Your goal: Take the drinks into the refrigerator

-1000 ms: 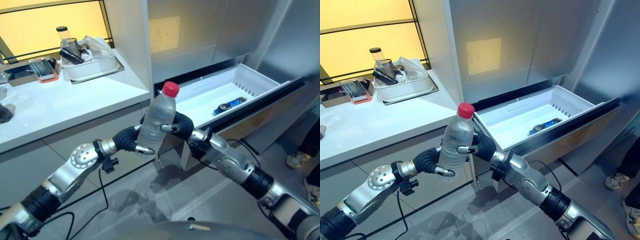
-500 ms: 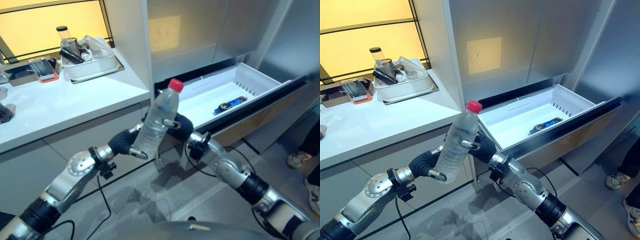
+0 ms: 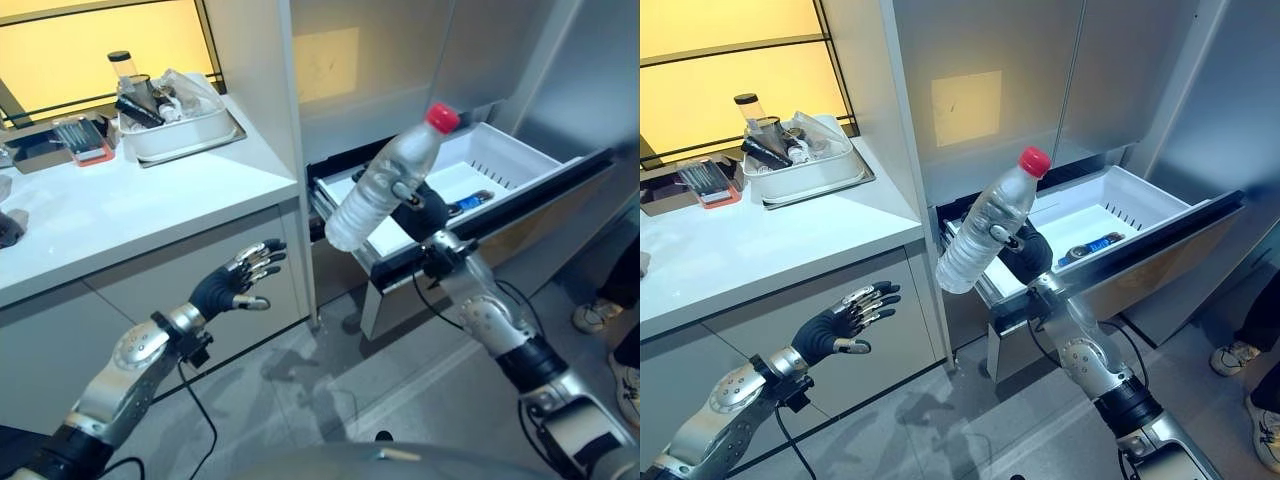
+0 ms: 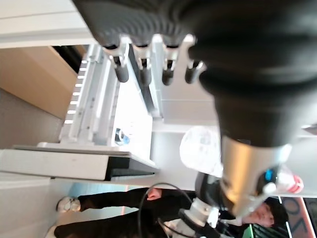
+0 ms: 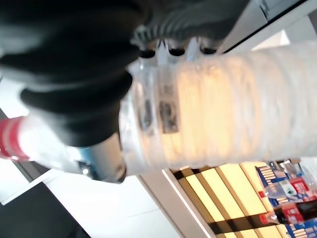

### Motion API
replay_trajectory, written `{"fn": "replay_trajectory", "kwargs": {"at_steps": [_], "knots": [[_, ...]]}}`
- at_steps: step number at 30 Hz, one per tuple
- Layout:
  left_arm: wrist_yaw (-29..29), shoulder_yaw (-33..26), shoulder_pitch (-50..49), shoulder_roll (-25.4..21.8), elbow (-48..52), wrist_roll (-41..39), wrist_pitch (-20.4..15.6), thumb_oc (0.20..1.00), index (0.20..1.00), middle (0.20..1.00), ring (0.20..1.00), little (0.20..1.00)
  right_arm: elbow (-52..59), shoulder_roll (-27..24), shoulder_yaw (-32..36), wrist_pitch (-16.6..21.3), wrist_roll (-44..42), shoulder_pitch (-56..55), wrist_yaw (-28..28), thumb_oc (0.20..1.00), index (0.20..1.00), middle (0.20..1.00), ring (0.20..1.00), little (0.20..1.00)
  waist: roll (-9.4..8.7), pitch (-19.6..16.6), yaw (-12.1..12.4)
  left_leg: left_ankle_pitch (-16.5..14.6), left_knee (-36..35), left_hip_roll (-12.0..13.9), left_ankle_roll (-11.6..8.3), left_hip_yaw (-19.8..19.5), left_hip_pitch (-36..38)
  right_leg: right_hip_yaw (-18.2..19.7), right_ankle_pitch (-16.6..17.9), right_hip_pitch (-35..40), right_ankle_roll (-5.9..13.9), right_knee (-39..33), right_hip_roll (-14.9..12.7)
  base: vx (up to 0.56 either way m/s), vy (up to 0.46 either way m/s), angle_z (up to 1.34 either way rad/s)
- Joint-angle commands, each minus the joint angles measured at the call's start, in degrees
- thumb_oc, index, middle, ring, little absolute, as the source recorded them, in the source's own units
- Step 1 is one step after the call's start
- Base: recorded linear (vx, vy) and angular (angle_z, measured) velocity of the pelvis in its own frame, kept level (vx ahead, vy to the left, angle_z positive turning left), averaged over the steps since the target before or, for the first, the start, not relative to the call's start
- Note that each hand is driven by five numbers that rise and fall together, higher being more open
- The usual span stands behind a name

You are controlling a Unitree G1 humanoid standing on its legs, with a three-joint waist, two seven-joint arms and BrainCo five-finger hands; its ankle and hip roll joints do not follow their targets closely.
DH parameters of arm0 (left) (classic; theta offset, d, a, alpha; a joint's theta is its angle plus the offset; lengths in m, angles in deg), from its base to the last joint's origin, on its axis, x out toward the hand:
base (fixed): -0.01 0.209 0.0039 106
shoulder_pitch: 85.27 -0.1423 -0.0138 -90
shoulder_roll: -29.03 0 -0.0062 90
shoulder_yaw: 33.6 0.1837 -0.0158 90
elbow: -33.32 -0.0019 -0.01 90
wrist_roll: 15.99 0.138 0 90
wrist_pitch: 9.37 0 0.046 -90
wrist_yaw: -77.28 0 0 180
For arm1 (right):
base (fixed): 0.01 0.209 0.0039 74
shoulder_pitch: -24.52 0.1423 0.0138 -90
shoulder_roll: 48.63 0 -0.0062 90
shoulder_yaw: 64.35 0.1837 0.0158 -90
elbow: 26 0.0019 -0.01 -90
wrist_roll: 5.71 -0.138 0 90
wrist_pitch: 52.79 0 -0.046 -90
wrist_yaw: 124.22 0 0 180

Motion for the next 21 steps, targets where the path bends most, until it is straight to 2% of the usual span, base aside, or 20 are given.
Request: {"fn": "replay_trajectory", "kwargs": {"at_steps": [1,7,8,12,14,15,17,18,20,21], "knots": [[-0.1,-4.4,1.1,-1.3,0.1,-2.4,-2.1,1.0,1.0,1.0,1.0,1.0,3.1,2.5,8.2,6.8,-3.7,5.9,-0.6,0.2,0.2,0.2,0.2,0.2,-2.45,0.0,0.5,-5.4,4.1,-4.1,4.84,-4.0,-0.7,-2.4,-9.3,2.3,1.28,7.0,0.0,0.0,0.0,0.0],[-0.8,-8.2,-1.2,1.6,0.1,-2.4,-2.9,1.0,1.0,1.0,1.0,1.0,2.2,-0.8,12.6,7.3,-2.5,4.5,-0.6,0.2,0.2,0.2,0.2,0.2,-2.6,0.0,0.6,-5.3,3.7,-4.1,4.82,-4.3,-0.7,-2.8,-9.4,2.6,1.29,6.8,0.1,0.0,0.0,0.01],[-1.1,-9.8,-2.1,2.9,-0.1,-2.7,-3.4,1.0,1.0,1.0,1.0,1.0,0.6,-2.6,14.4,7.9,-1.9,4.4,-0.1,0.2,0.2,0.2,0.2,0.2,-2.79,0.1,0.8,-5.1,3.6,-4.0,4.74,-4.4,-0.9,-3.0,-9.3,2.5,1.31,6.6,0.0,0.0,0.0,0.06],[-0.9,-11.7,-3.5,3.5,0.4,-3.0,-3.9,1.0,1.0,1.0,1.0,1.0,-2.1,-5.7,15.1,7.9,-1.1,5.3,0.2,0.2,0.2,0.2,0.2,0.2,-3.02,0.5,1.1,-4.9,3.6,-4.1,4.72,-4.7,-1.3,-3.3,-9.2,2.2,1.33,6.6,0.0,-0.02,-0.001,0.07],[-0.5,-12.7,-4.1,3.0,0.7,-4.1,-4.5,1.0,1.0,1.0,1.0,1.0,-6.5,-10.8,14.5,8.2,-0.8,8.9,1.0,0.2,0.2,0.2,0.2,0.2,-3.3,1.4,1.7,-4.7,3.7,-4.3,4.71,-5.1,-2.3,-3.5,-9.0,1.3,1.36,6.9,-0.1,-0.05,0.001,0.02],[-0.5,-12.7,-4.1,3.0,0.7,-4.1,-4.5,1.0,1.0,1.0,1.0,1.0,-6.6,-10.8,14.4,8.2,-0.9,9.1,1.0,0.2,0.2,0.2,0.2,0.2,-3.27,1.4,1.6,-4.7,3.8,-4.3,4.72,-5.1,-2.3,-3.5,-9.0,1.3,1.36,6.9,-0.1,-0.06,0.0,0.04],[0.0,-12.9,-4.6,3.1,0.9,-5.6,-4.7,1.0,1.0,1.0,1.0,1.0,-11.5,-15.2,13.4,8.7,-0.3,14.0,2.1,0.2,0.2,0.2,0.2,0.2,-3.33,2.5,2.1,-4.3,4.0,-4.5,4.73,-5.4,-3.9,-3.6,-8.8,-0.3,1.43,7.3,-0.2,-0.06,0.005,0.07],[0.0,-12.9,-4.6,3.1,0.9,-5.6,-4.7,1.0,1.0,1.0,1.0,1.0,-11.6,-15.2,13.4,8.7,-0.3,14.0,2.1,0.2,0.2,0.2,0.2,0.2,-3.32,2.4,2.1,-4.3,4.1,-4.5,4.73,-5.4,-3.9,-3.6,-8.8,-0.3,1.43,7.3,-0.2,-0.07,0.006,0.04],[0.4,-13.0,-4.6,2.0,1.5,-6.8,-5.1,1.0,1.0,1.0,1.0,1.0,-16.9,-21.4,10.9,8.8,0.8,20.7,3.3,0.2,0.2,0.2,0.2,0.2,-3.35,4.0,2.6,-3.6,4.5,-4.7,4.66,-5.7,-6.0,-3.8,-8.4,-2.2,1.5,7.7,-0.4,-0.1,0.006,0.03],[0.4,-13.1,-4.6,2.1,1.5,-6.8,-5.1,1.0,1.0,1.0,1.0,1.0,-17.1,-21.5,10.7,8.9,0.7,20.9,3.2,0.2,0.2,0.2,0.2,0.2,-3.28,4.0,2.5,-3.6,4.5,-4.7,4.66,-5.7,-6.1,-3.8,-8.4,-2.3,1.5,7.7,-0.4,-0.1,0.008,0.09]]}}
